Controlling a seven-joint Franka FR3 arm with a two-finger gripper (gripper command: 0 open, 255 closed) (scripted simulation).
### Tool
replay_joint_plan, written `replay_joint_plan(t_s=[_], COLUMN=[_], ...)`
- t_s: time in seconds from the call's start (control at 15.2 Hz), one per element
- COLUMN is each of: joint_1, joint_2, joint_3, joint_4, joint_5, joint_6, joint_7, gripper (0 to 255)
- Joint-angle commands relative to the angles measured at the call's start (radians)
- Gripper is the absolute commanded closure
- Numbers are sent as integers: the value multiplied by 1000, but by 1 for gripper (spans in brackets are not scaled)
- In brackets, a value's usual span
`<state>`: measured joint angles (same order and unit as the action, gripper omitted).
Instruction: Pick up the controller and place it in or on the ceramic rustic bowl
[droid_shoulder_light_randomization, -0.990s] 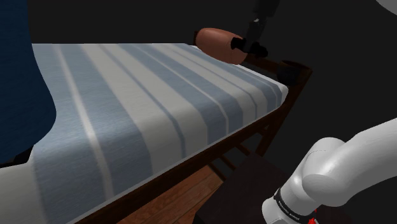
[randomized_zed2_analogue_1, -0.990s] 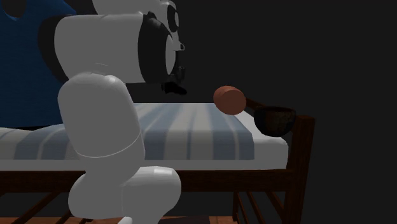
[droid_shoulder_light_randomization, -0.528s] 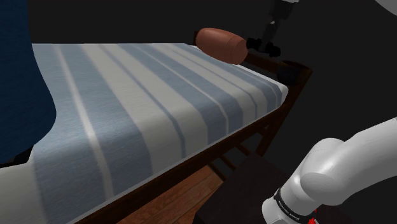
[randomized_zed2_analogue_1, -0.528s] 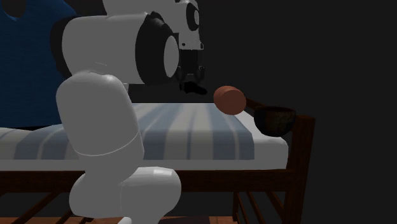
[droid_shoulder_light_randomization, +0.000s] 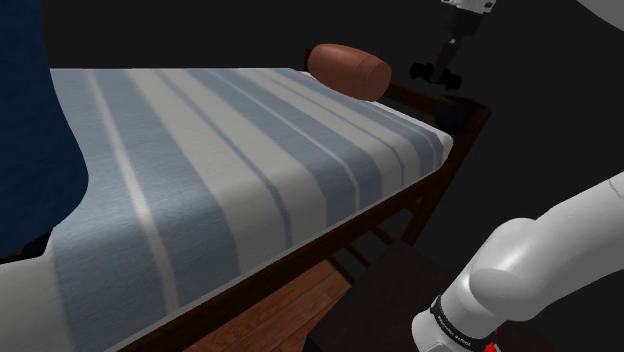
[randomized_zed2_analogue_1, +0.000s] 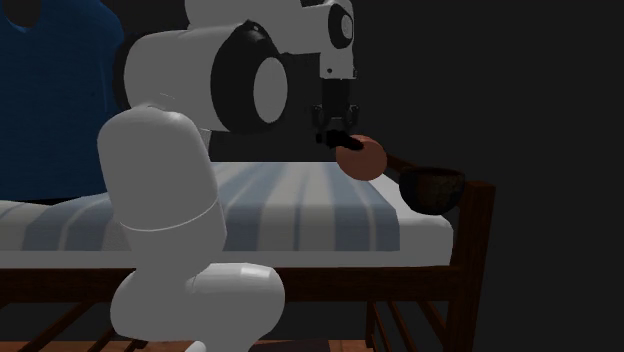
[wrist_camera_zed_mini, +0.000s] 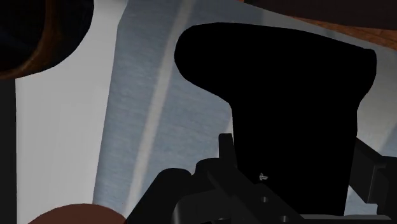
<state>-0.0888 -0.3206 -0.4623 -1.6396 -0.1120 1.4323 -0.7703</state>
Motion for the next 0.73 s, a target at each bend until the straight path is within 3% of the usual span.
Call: replay_joint_plan(t_s=[0.0,0.33,0.66], joint_1=[-10,-46,-127], joint_2=[42,164,353], joint_3=[-49,-177,-311], joint_4=[47,168,340], joint_5=[10,66,197], joint_6=[-5,-14,-49], joint_7=[-64,-227,-416], gripper=[255,255,255])
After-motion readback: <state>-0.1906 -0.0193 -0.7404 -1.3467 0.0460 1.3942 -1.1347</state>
